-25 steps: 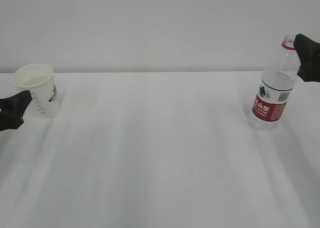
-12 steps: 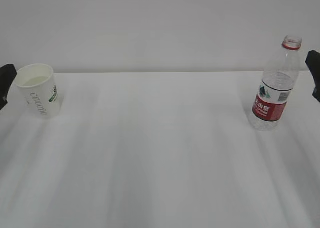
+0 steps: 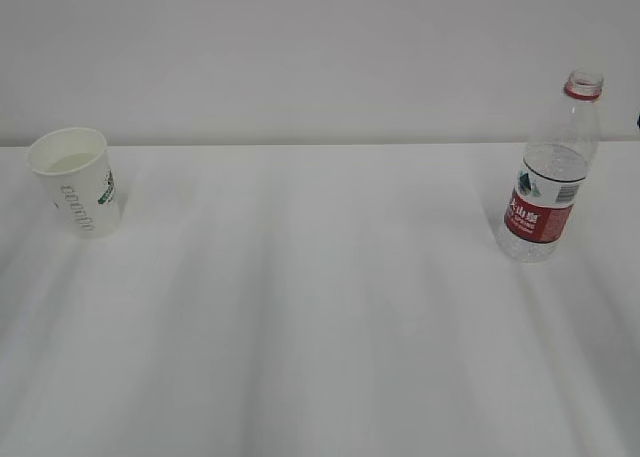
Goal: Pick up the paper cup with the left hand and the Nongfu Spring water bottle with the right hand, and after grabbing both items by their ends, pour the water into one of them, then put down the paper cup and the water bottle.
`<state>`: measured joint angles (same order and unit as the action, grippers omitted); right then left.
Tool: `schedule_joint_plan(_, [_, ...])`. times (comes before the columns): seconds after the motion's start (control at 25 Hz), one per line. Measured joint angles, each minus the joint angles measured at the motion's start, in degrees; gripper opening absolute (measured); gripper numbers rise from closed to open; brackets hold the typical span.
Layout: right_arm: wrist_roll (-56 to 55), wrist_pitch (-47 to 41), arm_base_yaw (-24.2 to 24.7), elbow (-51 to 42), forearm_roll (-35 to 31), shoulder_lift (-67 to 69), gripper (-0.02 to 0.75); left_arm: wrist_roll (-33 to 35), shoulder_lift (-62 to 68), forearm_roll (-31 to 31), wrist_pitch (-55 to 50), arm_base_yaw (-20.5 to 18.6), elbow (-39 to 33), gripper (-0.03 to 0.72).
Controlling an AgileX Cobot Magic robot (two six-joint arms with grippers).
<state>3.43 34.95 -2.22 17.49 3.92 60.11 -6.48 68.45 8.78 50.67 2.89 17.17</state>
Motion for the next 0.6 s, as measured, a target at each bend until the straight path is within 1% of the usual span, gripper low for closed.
schedule_joint_plan(0.6, [-0.3, -16.9, 0.0, -0.3, 0.0, -18.8, 0.589, 0.0, -21.7, 0.6, -18.2, 0.0, -0.5, 0.587])
